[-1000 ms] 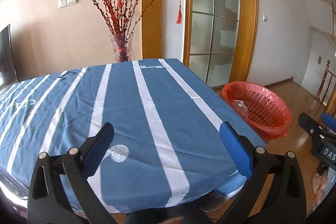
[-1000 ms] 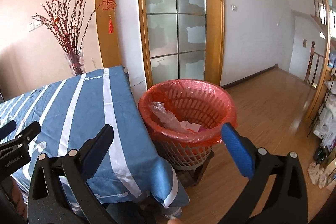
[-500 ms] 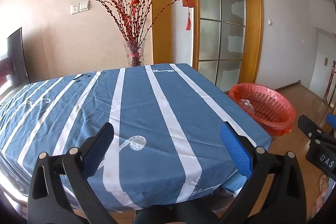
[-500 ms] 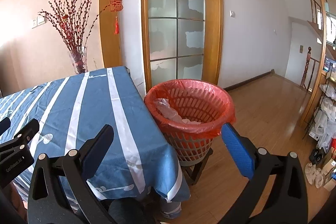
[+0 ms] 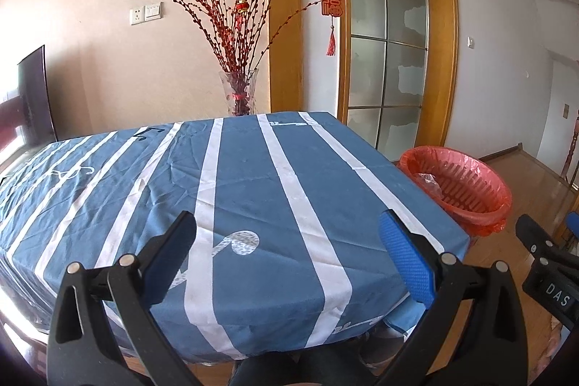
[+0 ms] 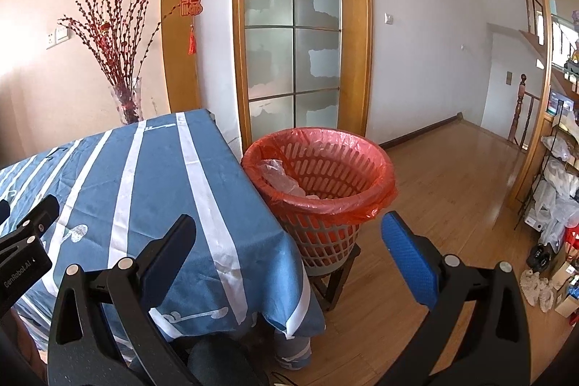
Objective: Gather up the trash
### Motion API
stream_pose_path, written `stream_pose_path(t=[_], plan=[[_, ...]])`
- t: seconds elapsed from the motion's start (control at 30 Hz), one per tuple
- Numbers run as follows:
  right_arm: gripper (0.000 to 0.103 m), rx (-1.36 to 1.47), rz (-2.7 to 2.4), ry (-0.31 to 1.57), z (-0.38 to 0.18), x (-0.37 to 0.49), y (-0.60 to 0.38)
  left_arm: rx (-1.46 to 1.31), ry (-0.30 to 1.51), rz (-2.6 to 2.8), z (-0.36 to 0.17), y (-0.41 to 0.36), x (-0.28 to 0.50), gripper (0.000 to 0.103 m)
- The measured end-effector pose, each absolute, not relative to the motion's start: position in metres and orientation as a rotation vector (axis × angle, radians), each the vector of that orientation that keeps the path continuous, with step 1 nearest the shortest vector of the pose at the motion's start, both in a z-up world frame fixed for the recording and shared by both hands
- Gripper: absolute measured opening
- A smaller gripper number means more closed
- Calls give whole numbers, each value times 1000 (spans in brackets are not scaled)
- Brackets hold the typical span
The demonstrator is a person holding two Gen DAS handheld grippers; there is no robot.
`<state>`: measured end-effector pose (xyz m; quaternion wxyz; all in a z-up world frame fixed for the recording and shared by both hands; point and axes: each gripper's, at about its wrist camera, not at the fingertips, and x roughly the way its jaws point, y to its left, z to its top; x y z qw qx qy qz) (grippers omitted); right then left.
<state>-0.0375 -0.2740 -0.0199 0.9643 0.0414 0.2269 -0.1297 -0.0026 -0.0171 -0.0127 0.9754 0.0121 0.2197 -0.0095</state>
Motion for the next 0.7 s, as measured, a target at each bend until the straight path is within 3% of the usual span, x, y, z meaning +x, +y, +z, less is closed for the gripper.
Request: stream_pose_path(t=[0.7], plan=[[101, 61, -293, 463, -20, -40, -273, 28, 432, -4, -12, -18, -5, 99]])
